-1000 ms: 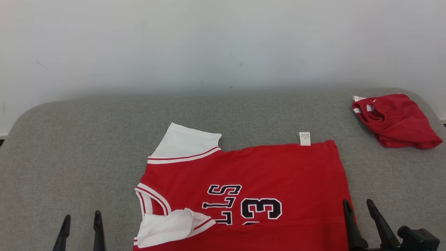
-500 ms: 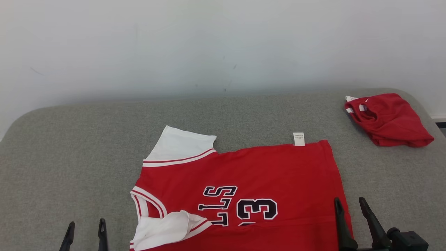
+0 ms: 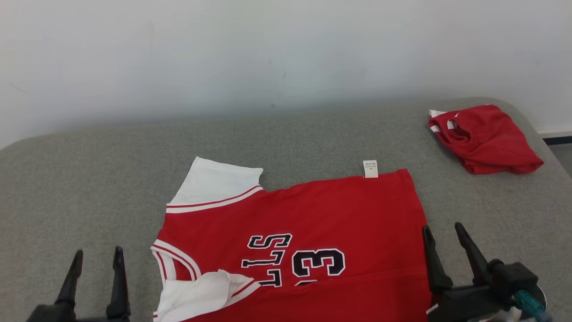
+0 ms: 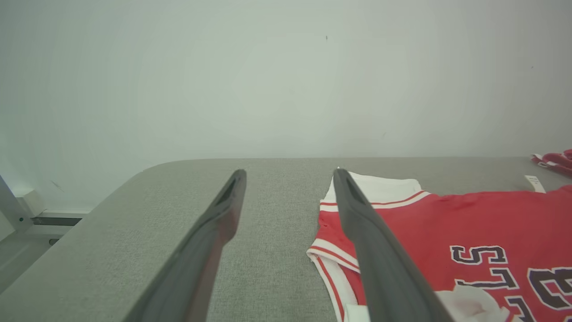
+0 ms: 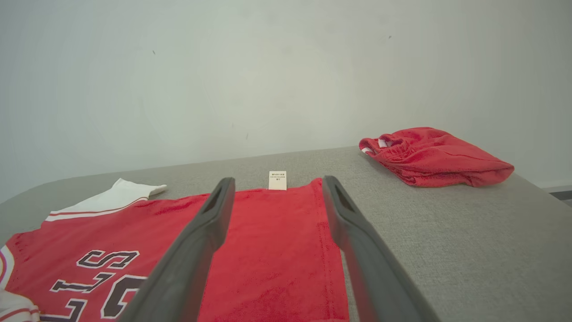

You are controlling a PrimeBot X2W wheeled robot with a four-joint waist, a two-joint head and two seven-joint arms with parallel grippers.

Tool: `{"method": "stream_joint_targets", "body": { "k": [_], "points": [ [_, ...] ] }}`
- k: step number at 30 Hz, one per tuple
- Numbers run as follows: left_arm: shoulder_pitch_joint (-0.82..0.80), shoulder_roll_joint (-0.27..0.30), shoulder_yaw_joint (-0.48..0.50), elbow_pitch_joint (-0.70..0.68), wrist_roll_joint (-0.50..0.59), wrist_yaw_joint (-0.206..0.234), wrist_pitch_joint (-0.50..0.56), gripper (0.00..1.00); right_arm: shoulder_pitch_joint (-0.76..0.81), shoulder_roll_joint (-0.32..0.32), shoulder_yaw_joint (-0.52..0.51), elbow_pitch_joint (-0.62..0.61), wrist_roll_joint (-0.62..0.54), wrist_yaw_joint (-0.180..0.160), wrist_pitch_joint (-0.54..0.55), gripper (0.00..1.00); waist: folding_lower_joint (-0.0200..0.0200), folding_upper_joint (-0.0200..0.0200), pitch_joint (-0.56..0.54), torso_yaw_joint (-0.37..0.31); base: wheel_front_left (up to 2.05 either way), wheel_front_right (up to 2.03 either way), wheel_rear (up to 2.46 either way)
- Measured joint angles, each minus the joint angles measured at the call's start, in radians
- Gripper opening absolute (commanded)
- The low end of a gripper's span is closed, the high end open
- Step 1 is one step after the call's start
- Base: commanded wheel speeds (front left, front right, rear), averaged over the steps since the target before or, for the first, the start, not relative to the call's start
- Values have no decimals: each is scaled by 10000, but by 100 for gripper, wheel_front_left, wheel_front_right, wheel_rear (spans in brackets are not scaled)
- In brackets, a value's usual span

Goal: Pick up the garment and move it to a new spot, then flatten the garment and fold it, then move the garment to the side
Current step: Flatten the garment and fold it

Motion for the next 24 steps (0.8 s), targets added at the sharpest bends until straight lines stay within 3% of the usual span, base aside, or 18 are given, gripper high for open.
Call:
{"method": "stream_joint_targets", "body": {
  "k": [8, 15, 24],
  "points": [
    [-3000, 1459, -596, 1517, -872, -132, 305, 100, -2849, -345, 658, 1572, 123, 0, -19, 100, 3, 1, 886, -408, 0, 0, 0],
    [-5754, 2677, -1898, 2642, -2219, -155, 1135, 100, -5317, -523, 1340, 3622, 385, 0, 253, 100, 4, 2, 1931, -856, 0, 0, 0],
    [-7972, 3664, -3678, 3996, -3923, -155, 2679, 100, -7565, -428, 2104, 5728, 782, 0, 399, 100, 4, 2, 3146, -1425, 0, 0, 0]
  ]
}}
